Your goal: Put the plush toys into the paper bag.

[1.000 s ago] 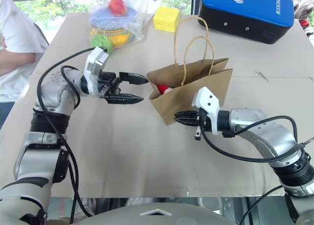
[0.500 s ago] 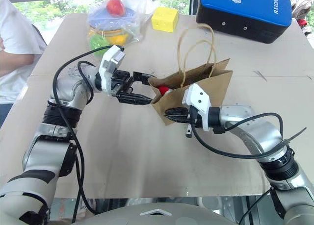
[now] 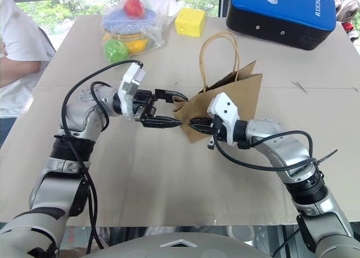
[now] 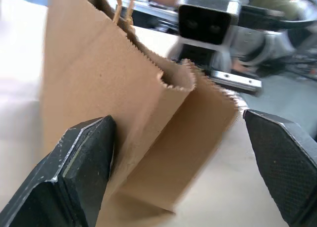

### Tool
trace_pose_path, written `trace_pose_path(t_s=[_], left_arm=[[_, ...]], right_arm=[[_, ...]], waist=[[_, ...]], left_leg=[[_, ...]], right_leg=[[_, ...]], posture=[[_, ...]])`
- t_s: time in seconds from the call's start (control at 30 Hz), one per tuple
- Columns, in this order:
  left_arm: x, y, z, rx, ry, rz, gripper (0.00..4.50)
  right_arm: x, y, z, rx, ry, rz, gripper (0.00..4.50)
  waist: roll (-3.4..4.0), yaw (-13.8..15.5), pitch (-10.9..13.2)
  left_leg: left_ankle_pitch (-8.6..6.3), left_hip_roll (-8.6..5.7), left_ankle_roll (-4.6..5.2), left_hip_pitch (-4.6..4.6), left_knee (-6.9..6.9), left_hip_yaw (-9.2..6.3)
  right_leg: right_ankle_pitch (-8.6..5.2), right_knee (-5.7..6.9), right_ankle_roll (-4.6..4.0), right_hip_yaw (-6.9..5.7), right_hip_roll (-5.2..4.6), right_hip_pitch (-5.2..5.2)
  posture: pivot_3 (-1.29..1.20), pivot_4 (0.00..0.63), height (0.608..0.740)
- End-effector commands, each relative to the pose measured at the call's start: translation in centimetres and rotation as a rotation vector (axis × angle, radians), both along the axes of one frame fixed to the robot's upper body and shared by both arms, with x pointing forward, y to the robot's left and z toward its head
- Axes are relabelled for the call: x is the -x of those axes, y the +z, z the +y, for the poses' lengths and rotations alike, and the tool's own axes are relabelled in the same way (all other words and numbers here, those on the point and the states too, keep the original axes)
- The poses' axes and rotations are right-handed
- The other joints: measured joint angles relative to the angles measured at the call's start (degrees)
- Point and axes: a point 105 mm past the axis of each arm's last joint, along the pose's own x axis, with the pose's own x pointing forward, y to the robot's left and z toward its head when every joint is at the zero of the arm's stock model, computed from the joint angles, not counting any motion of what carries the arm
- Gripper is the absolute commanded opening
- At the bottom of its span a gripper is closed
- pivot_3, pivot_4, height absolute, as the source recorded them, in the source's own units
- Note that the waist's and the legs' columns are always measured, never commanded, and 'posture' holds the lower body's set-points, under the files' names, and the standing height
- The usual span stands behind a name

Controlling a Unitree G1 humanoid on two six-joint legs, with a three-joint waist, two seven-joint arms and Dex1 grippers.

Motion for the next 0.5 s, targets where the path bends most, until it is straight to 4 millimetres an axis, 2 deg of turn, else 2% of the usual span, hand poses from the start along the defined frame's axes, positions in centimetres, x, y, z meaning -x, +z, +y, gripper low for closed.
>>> trace_pose_path(t_s=[0.03,0.27,0.37,0.4,0.5], left_arm=[[0.6,0.3,-1.5,0.022,0.097,-0.139,4.5],[-0.2,-0.3,-2.1,0.051,0.277,-0.174,4.5],[-0.2,-0.9,-2.5,0.057,0.303,-0.188,3.71],[-0.1,-1.1,-2.5,0.05,0.305,-0.197,3.15],[-0.3,-1.5,-2.8,0.064,0.323,-0.193,1.97]], right_arm=[[0.1,1.3,0.0,-0.046,0.006,-0.044,0.13],[0.5,1.0,-0.4,-0.043,0.004,-0.032,0.13],[1.1,0.7,-1.0,-0.038,-0.002,-0.015,0.0],[1.2,0.7,-1.1,-0.039,-0.004,-0.011,0.0],[1.7,0.8,-1.9,-0.038,-0.024,-0.012,0.0]], waist=[[0.01,-0.01,-0.01],[0.02,0.11,-0.02],[0.02,0.28,-0.02],[0.02,0.27,-0.02],[0.03,0.27,-0.02]], left_leg=[[-0.01,0.0,0.0,0.02,-0.01,0.01],[0.0,-0.01,-0.03,0.03,-0.02,-0.01],[0.0,-0.02,-0.03,0.03,-0.02,0.0],[0.0,-0.02,-0.03,0.02,-0.02,-0.02],[0.0,-0.02,-0.03,0.03,-0.02,-0.01]], right_leg=[[0.0,0.02,0.0,0.02,-0.04,0.0],[0.01,0.01,-0.01,0.04,-0.04,0.0],[0.01,0.0,0.0,0.04,-0.06,0.01],[0.01,0.0,0.0,0.02,-0.07,0.01],[0.01,-0.01,-0.01,0.03,-0.07,0.01]], posture=[[0.0,0.15,0.74],[0.0,0.15,0.74],[0.0,0.15,0.74],[0.0,0.15,0.74],[0.0,0.15,0.74]])
